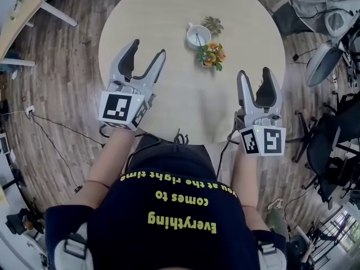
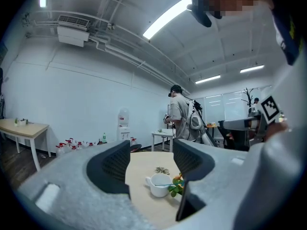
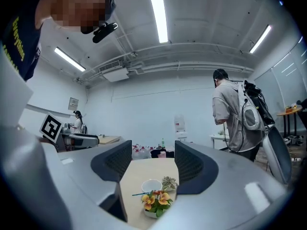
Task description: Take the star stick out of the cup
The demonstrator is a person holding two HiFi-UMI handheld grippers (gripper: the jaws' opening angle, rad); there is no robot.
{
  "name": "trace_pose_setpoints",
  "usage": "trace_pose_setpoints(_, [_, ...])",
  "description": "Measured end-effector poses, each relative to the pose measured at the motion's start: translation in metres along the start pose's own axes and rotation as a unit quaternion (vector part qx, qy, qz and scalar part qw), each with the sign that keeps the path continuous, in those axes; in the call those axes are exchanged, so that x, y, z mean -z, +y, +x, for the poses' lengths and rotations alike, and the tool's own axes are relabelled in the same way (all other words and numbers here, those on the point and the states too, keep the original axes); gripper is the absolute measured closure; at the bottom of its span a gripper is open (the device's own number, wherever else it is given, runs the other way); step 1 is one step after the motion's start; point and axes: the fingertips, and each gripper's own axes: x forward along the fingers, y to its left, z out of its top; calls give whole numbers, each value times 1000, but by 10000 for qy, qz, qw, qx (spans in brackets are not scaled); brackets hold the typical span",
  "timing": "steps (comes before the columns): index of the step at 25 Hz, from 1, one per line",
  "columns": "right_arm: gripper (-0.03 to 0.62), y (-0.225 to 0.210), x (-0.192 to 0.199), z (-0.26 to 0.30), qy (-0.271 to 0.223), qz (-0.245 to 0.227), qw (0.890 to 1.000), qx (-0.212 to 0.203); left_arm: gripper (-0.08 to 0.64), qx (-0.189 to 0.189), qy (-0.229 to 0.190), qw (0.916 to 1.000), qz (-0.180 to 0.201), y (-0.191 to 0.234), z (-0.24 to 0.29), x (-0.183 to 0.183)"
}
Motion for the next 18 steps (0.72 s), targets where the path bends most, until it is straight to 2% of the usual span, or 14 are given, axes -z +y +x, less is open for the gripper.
trace_pose_setpoints(12, [347,11,18,24,171,93,9996,199,279,309,39,9995,-49,19,25,9])
trace_pose_setpoints(18, [410,11,32,32,209,94,9993,296,279,358,107,9993,-87,24,33,18])
